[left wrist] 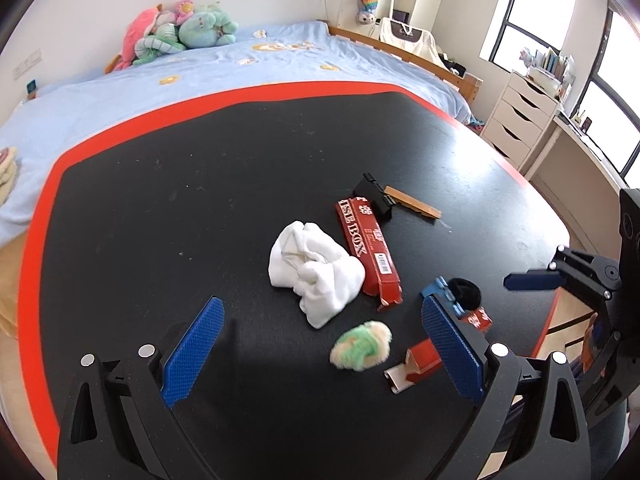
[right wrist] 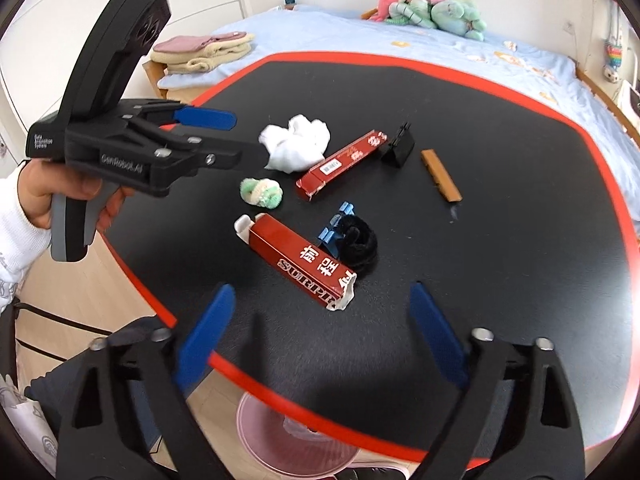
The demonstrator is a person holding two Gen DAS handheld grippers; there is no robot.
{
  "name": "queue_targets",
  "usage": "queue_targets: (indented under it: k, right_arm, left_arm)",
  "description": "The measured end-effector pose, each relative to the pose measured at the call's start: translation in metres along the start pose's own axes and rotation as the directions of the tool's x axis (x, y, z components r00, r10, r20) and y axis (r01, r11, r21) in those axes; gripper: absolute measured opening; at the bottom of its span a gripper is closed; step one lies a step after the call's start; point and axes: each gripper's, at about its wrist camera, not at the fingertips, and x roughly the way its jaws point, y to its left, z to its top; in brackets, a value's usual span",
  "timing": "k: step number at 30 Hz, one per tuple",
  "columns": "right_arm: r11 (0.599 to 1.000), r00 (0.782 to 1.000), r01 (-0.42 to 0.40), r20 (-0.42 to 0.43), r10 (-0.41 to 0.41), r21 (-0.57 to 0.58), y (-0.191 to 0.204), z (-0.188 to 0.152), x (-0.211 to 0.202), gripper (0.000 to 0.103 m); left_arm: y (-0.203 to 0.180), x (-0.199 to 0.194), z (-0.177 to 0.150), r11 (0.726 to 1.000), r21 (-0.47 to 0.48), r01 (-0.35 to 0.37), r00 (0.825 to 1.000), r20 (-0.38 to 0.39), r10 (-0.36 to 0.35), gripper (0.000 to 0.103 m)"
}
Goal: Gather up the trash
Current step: 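Grasp the white tissue with left tool while right tool grasps the red wrapper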
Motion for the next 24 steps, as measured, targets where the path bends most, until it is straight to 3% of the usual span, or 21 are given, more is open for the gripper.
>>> queue_targets:
  k: [3, 10, 17, 20, 24]
  right_arm:
    - [1.000, 1.000, -0.012, -0.005, 0.012, 0.001, -0.001, 0.000, 0.007, 0.072]
    - [1.000, 1.000, -0.028, 0.005, 0.028, -0.012, 0.002, -0.002, 0.011, 0.054]
    - [0.999, 1.000, -0.020, 0.000, 0.020, -0.033, 0.009, -0.001, 0.012, 0.034]
    - [0.999, 1.000, -0.017, 0.006, 0.017, -0.034, 0.010, -0.003, 0.008, 0.024]
    - [0.999, 1.000, -0.022, 0.013, 0.023, -0.044, 0.013, -0.003, 0.004, 0.017]
  left_arm:
    - [0.004, 0.007, 0.002, 1.000, -0.008, 0.000, 1.000, -0.003, 0.000, 0.095]
    - [0.008, 0.021, 0.002, 1.000, -0.016, -0.006, 1.000, -0.024, 0.006, 0.071]
    - [0.006, 0.022, 0.002, 1.000, -0.005, -0.002, 1.000, -0.027, 0.002, 0.034]
    - [0.006, 0.020, 0.002, 1.000, -0.006, -0.005, 1.000, -0.024, 0.005, 0.025]
    - [0.007, 0.014, 0.000, 1.000, 0.000, -0.007, 1.000, -0.019, 0.007, 0.022]
